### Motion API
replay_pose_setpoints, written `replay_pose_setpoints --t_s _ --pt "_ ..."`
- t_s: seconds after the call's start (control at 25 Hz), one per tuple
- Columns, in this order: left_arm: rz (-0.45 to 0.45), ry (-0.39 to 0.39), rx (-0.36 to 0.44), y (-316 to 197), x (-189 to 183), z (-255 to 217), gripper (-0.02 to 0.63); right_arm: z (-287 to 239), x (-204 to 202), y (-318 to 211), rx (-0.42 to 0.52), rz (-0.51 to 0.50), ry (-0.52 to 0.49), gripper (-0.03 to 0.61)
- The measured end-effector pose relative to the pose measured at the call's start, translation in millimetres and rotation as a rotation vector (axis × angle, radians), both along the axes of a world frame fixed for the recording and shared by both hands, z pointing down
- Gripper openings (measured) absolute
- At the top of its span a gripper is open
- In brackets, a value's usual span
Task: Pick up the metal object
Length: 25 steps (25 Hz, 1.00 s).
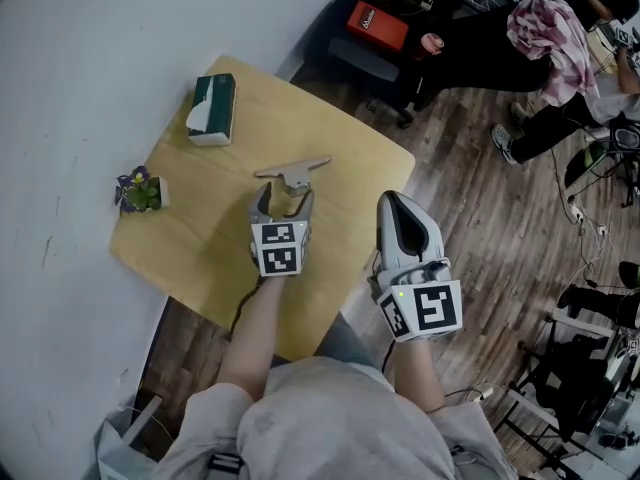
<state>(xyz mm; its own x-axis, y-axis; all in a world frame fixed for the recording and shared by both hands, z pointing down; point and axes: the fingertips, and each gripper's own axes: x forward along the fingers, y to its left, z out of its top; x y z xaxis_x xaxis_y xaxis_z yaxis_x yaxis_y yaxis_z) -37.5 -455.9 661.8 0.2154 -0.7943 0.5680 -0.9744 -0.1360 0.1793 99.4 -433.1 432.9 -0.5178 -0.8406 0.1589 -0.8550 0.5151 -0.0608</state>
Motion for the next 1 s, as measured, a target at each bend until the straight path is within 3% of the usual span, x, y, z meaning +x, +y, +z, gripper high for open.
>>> replay_pose_setpoints --t_s 0.16,0.48,0.72,1.0 --pt "-0.030 -0.020 -0.073 -7.1 2.5 23.2 0.386 6.9 5.0 -8.0 -0.014 -0.004 0.003 0.000" --pt "-0.102 -0.039 -0.127 -25.9 8.4 42.8 0.417 19.3 17.0 -20.8 -0.040 0.004 0.010 0.000" --pt "-0.184 -0.044 -0.171 -37.3 9.5 55.3 0.417 24.6 25.9 -28.7 -0.054 0.012 0.010 0.000" --pt "-0.245 -0.130 -0.204 -36.6 1.5 61.1 0.377 29.3 32.6 -35.3 -0.063 0.014 0.008 0.000"
